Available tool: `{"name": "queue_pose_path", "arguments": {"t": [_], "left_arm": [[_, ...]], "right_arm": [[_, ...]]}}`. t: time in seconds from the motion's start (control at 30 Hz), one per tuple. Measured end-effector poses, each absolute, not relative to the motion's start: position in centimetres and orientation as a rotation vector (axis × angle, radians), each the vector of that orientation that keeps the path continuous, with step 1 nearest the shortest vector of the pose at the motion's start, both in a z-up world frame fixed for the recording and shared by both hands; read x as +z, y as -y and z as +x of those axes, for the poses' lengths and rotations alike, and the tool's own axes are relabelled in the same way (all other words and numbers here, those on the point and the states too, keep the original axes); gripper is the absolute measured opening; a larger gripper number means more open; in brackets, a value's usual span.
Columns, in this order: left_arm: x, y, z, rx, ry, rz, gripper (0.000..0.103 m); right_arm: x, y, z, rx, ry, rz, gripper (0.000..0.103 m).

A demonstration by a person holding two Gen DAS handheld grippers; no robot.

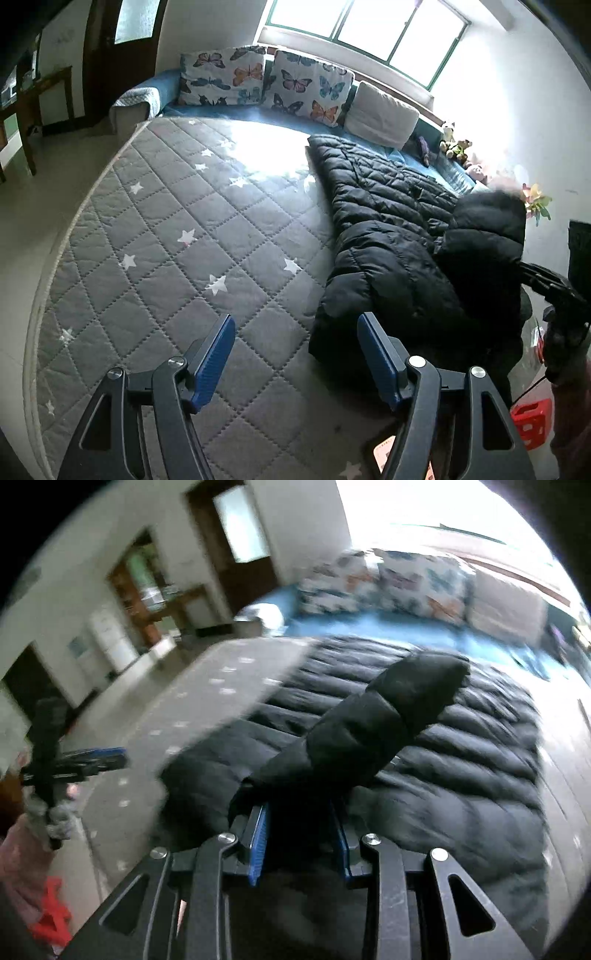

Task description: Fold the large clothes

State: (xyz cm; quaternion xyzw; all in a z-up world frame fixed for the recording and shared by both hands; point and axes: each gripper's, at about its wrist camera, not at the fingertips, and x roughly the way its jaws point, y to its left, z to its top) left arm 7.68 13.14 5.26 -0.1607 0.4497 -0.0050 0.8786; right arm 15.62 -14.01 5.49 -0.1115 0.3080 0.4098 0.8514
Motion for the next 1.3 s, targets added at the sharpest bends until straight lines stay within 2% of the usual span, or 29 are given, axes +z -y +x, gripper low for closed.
{"name": "queue_pose_path", "arguments": {"t": [0.17, 0.37, 0.6, 0.7, 0.8, 0.93, 1.03, 1.13, 1.3], "left_arm": [[6.7, -12.9, 6.2, -0.026, -0.908, -0.327, 0.073], [9.2, -11.3, 6.2, -0.068, -0.838, -0.332, 0.073], [12.6, -3.6, 10.9, -0.225, -0.748, -0.215, 0.074], [11.3, -0.1, 14.1, -0.244, -0.789, -0.09, 0.073], [7.8, 1.1, 17.1, -0.216, -0.899, -0.068, 0.071], [2.7, -0.1, 18.2, -0.185, -0.996, -0.119, 0.07], [0.3, -1.1, 17.6, -0.188, -0.983, -0.154, 0.072], [-0.1, -1.1, 17.8, -0.163, -0.994, -0.149, 0.072], [0.6, -1.4, 18.4, -0.159, -1.015, -0.13, 0.072]], "right_arm": [[5.8, 12.0, 13.5, 0.896, -0.601, -0.339, 0.035], [7.3, 19.1, 14.6, 0.742, -0.573, -0.324, 0.035], [5.9, 27.4, 19.5, 0.503, -0.683, -0.267, 0.035], [4.1, 28.4, 20.5, 0.467, -0.725, -0.283, 0.035], [2.1, 29.1, 20.8, 0.457, -0.744, -0.289, 0.035], [-0.9, 29.7, 21.1, 0.423, -0.763, -0.316, 0.034], [-2.6, 30.0, 21.4, 0.43, -0.737, -0.278, 0.034], [-2.0, 30.3, 21.5, 0.448, -0.749, -0.272, 0.035], [3.1, 30.6, 21.3, 0.502, -0.715, -0.215, 0.035]]}}
